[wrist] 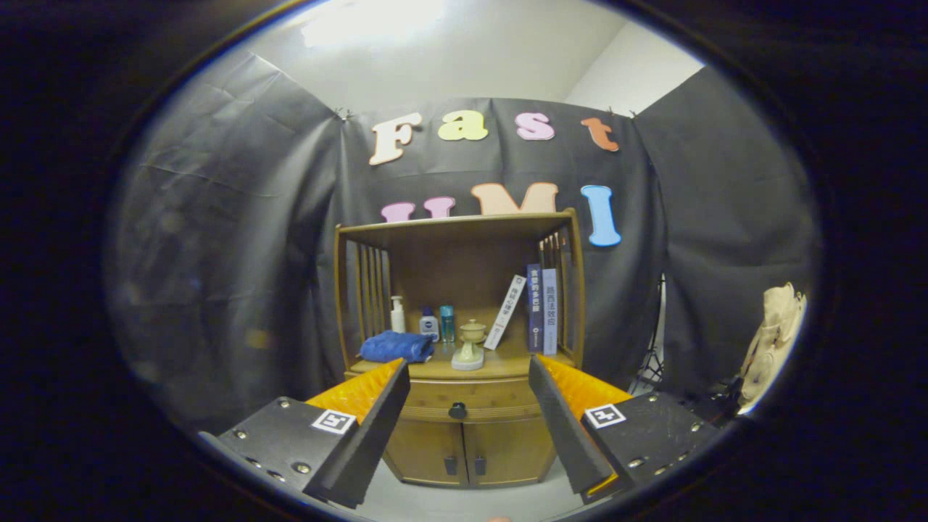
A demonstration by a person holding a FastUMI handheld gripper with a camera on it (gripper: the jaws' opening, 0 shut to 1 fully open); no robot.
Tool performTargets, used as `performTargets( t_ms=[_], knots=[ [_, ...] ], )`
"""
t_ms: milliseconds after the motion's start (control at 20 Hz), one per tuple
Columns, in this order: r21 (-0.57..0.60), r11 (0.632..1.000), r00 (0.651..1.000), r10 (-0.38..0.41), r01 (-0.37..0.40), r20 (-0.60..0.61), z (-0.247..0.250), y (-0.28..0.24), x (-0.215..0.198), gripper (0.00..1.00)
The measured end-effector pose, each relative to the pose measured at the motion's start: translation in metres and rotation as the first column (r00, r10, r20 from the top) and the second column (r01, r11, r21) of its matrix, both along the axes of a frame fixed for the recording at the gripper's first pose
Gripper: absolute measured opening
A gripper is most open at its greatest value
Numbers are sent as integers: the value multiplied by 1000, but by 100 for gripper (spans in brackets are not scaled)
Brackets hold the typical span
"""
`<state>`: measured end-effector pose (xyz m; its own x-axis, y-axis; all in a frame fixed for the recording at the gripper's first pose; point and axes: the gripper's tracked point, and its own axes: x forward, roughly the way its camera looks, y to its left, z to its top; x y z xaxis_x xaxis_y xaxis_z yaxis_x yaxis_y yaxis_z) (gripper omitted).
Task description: Pull open the drawer, take out the items inside it, and place them on the countertop above the cabinet.
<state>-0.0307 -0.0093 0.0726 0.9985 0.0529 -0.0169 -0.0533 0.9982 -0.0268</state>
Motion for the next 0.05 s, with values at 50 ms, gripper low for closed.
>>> performTargets(
  t_ms=[50],
  knots=[
    [-11, 1000, 1000, 7, -7, -1, 4, -5, 2, 99]
  ],
)
